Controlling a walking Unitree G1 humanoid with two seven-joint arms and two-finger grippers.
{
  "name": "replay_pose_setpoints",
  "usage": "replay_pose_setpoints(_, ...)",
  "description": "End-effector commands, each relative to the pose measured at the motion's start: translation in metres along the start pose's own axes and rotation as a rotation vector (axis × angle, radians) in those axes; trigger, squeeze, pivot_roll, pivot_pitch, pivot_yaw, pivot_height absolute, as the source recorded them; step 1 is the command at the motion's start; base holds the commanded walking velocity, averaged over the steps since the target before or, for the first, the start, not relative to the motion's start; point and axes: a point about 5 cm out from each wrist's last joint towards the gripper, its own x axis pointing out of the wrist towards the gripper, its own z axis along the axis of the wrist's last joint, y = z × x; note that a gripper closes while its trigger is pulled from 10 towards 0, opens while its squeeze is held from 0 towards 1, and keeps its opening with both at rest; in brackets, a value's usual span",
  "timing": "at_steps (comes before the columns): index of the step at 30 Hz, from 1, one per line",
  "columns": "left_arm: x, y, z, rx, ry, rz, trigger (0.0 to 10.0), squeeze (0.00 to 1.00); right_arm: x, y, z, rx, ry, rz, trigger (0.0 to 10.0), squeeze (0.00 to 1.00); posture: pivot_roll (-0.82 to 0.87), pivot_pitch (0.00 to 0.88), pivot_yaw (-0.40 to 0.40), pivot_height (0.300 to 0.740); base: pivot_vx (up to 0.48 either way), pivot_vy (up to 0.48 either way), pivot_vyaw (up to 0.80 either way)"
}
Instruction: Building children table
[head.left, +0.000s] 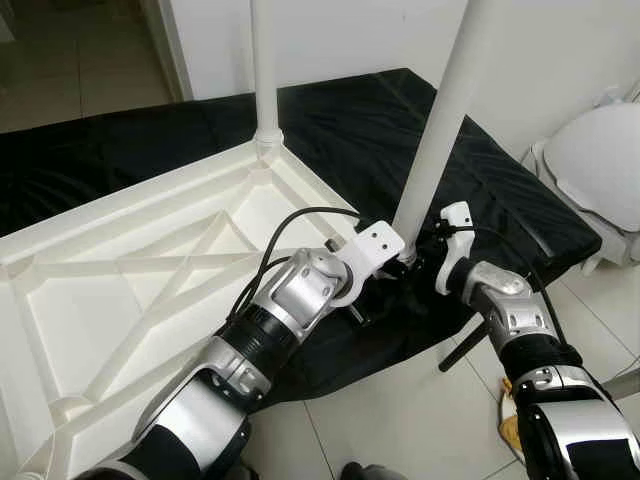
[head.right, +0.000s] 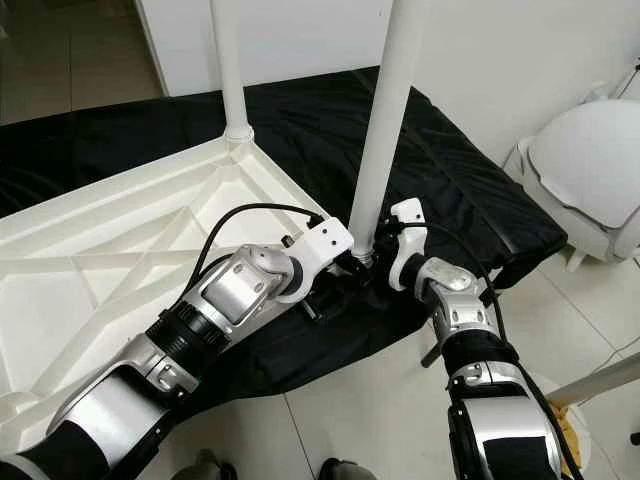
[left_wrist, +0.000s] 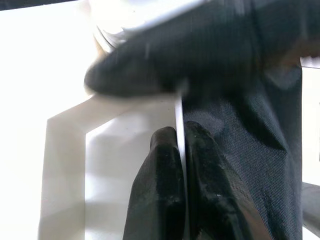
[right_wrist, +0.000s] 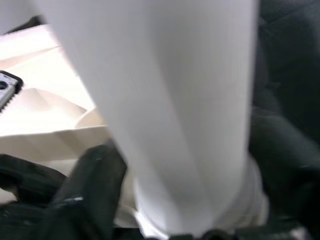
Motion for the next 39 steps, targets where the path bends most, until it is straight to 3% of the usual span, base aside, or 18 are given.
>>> replay_pose_setpoints(1,-0.005,0.002,0.010,0.052,-0.022,0.033,10.0,0.00,0.003,0.004,-0.001,-0.026,0.019,0.063,2.6,0.00,-0.07,0.074,0.029,0.740,0.000,0.000,0.00)
replay_pose_setpoints(2,-0.005,0.002,0.010,0.053,-0.022,0.032,10.0,0.00,0.002,0.004,-0.003,-0.027,0.029,0.074,0.5,0.00,-0.07,0.074,0.029,0.740,0.000,0.000,0.00)
replay_pose_setpoints(4,-0.005,0.001,0.010,0.054,-0.021,0.030,10.0,0.00,0.001,0.004,-0.005,-0.019,0.036,0.086,0.0,0.00,-0.07,0.075,0.029,0.740,0.000,0.000,0.00)
replay_pose_setpoints(11,-0.005,0.000,0.009,0.053,-0.021,0.025,10.0,0.00,-0.004,0.003,-0.012,-0.006,0.059,0.083,0.0,0.00,-0.07,0.077,0.027,0.740,0.000,0.000,0.00)
replay_pose_setpoints(16,-0.005,-0.001,0.009,0.052,-0.020,0.023,10.0,0.00,-0.005,-0.002,-0.019,0.042,0.076,-0.028,0.0,0.00,-0.08,0.076,0.021,0.740,0.000,0.000,0.00)
replay_pose_setpoints(17,-0.005,-0.001,0.009,0.051,-0.020,0.022,10.0,0.00,-0.004,-0.006,-0.022,0.066,0.092,-0.109,0.0,0.00,-0.08,0.075,0.019,0.740,0.000,0.000,0.00)
replay_pose_setpoints(19,-0.005,-0.001,0.009,0.051,-0.020,0.022,10.0,0.00,-0.004,-0.006,-0.022,0.066,0.092,-0.109,0.0,0.00,-0.08,0.075,0.019,0.740,0.000,0.000,0.00)
replay_pose_setpoints(20,-0.005,-0.002,0.009,0.051,-0.020,0.022,10.0,0.00,-0.003,-0.008,-0.024,0.092,0.097,-0.192,0.0,0.00,-0.08,0.073,0.017,0.740,0.000,0.000,0.00)
replay_pose_setpoints(21,-0.005,-0.002,0.009,0.051,-0.020,0.022,10.0,0.00,-0.003,-0.008,-0.024,0.092,0.097,-0.192,0.0,0.00,-0.08,0.073,0.017,0.740,0.000,0.000,0.00)
replay_pose_setpoints(25,-0.004,-0.003,0.009,0.052,-0.022,0.019,10.0,0.00,-0.002,-0.014,-0.034,0.221,0.110,-0.530,0.0,0.00,-0.08,0.068,0.014,0.740,0.000,0.000,0.00)
replay_pose_setpoints(35,-0.003,-0.004,0.011,0.057,-0.028,0.017,10.0,0.00,0.001,-0.007,-0.043,0.227,0.170,-0.825,0.0,0.00,-0.09,0.052,0.005,0.740,0.000,0.000,0.00)
replay_pose_setpoints(39,-0.002,-0.005,0.012,0.057,-0.031,0.017,10.0,0.00,0.007,0.002,-0.045,0.283,0.173,-0.989,0.0,0.00,-0.08,0.047,-0.002,0.740,0.000,0.000,0.00)
